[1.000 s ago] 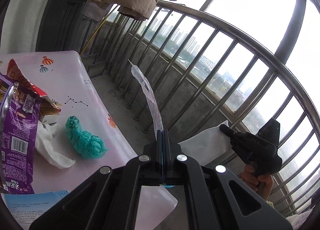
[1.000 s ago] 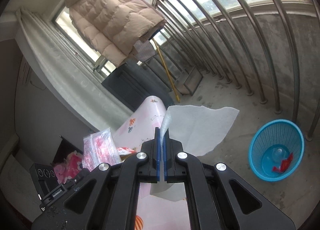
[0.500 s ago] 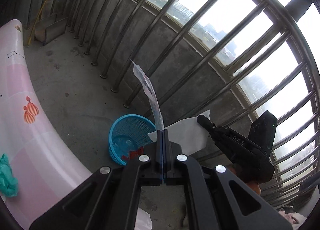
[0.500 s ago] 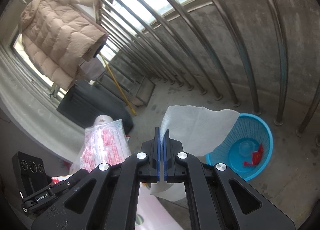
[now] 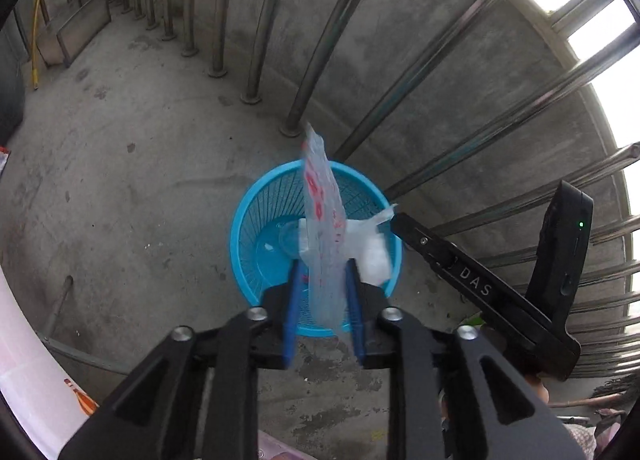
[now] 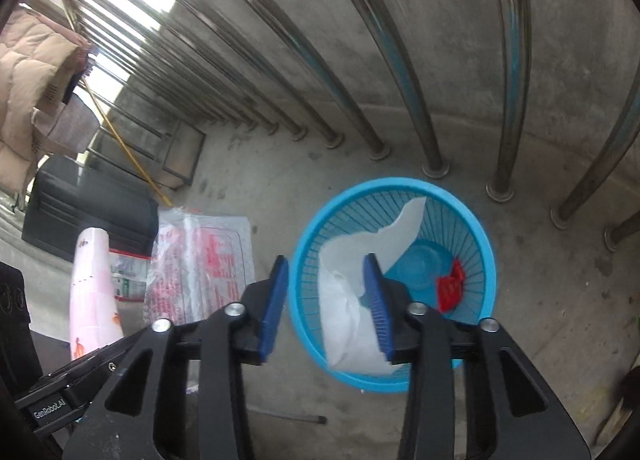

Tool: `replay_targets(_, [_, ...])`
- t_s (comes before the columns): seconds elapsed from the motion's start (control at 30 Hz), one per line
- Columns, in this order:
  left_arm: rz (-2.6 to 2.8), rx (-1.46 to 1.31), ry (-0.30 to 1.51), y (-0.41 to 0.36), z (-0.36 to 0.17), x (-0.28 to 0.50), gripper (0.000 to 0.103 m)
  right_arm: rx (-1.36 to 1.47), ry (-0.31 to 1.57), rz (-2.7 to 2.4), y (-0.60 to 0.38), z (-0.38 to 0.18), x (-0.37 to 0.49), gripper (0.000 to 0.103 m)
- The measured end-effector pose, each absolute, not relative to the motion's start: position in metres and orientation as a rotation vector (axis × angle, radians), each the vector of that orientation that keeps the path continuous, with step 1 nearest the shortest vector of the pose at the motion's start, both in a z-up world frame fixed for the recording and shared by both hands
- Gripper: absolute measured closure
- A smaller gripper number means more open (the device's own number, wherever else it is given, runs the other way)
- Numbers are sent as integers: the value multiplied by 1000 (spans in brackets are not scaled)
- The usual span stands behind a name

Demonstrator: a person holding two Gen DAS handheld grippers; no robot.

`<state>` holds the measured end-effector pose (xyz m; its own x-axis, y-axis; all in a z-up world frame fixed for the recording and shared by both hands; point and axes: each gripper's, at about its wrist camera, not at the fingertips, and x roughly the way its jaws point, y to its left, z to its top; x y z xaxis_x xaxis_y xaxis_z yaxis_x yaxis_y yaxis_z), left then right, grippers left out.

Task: Collect trash
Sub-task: 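Carry the tissue and plastic strip to the blue wastebasket and release both, then return both grippers to the table toward the blue-white box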

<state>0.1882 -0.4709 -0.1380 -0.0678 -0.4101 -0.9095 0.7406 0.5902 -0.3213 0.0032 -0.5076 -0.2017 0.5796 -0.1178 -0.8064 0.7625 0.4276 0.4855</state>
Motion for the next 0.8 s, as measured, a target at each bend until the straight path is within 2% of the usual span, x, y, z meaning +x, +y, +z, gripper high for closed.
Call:
replay_targets(0.03, [-953, 311, 1340, -470, -143, 191, 70, 985, 795, -643, -509, -206, 2, 55])
replay_targets(0.17, [-965, 268, 1361, -462, -143, 194, 67, 997, 758, -668, -507, -200, -12, 48])
replay_targets(0.33, [-971, 250, 1317, -454, -123, 194, 66, 993, 701, -687, -503, -179, -22, 48])
replay_targets(0.47, [-980, 234, 1233, -428, -82, 182, 66, 970, 611, -661, -488, -145, -26, 48])
replay_targets(0.67, [-957, 187, 986, -328, -2, 145, 56, 886, 512, -531, -452, -94, -12, 47])
replay_targets(0.8, [-857, 154, 834, -243, 28, 117, 51, 820, 519, -394, -419, -67, 5, 47])
